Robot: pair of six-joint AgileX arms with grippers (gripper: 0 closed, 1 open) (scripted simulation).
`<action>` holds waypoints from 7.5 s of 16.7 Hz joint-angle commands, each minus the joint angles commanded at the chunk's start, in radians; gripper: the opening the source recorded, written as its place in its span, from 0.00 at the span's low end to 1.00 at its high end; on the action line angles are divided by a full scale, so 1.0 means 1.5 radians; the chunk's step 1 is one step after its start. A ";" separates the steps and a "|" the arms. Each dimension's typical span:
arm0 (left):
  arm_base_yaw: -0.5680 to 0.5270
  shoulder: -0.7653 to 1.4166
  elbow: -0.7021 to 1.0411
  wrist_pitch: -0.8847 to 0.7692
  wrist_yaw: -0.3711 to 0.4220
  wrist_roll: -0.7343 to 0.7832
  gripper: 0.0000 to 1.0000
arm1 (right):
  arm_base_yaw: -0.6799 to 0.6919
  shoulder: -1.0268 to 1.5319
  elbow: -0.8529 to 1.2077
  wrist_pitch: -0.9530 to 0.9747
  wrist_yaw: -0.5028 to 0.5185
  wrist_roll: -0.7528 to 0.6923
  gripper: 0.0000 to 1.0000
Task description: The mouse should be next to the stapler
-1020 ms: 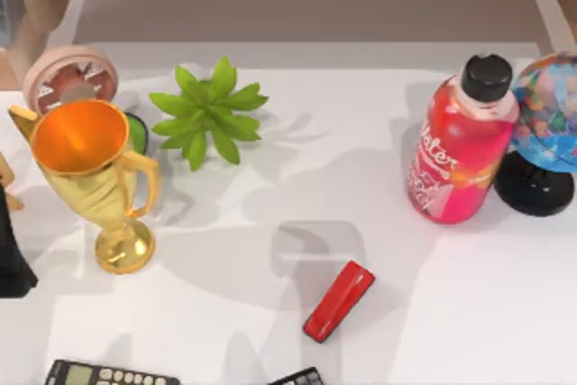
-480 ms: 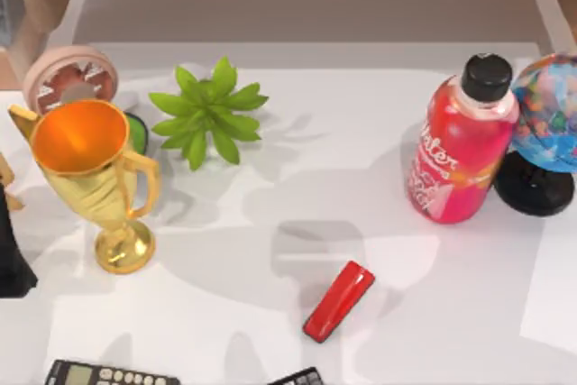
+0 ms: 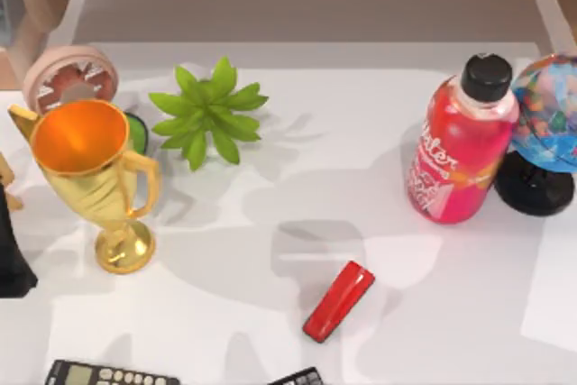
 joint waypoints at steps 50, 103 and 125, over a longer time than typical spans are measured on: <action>0.000 0.000 0.000 0.000 0.000 0.000 1.00 | 0.161 -0.388 -0.255 0.075 0.081 0.328 0.00; 0.000 0.000 0.000 0.000 0.000 0.000 1.00 | 0.687 -0.605 -0.990 0.416 0.073 0.836 0.00; 0.000 0.000 0.000 0.000 0.000 0.000 1.00 | 0.685 -0.589 -1.005 0.415 0.072 0.836 1.00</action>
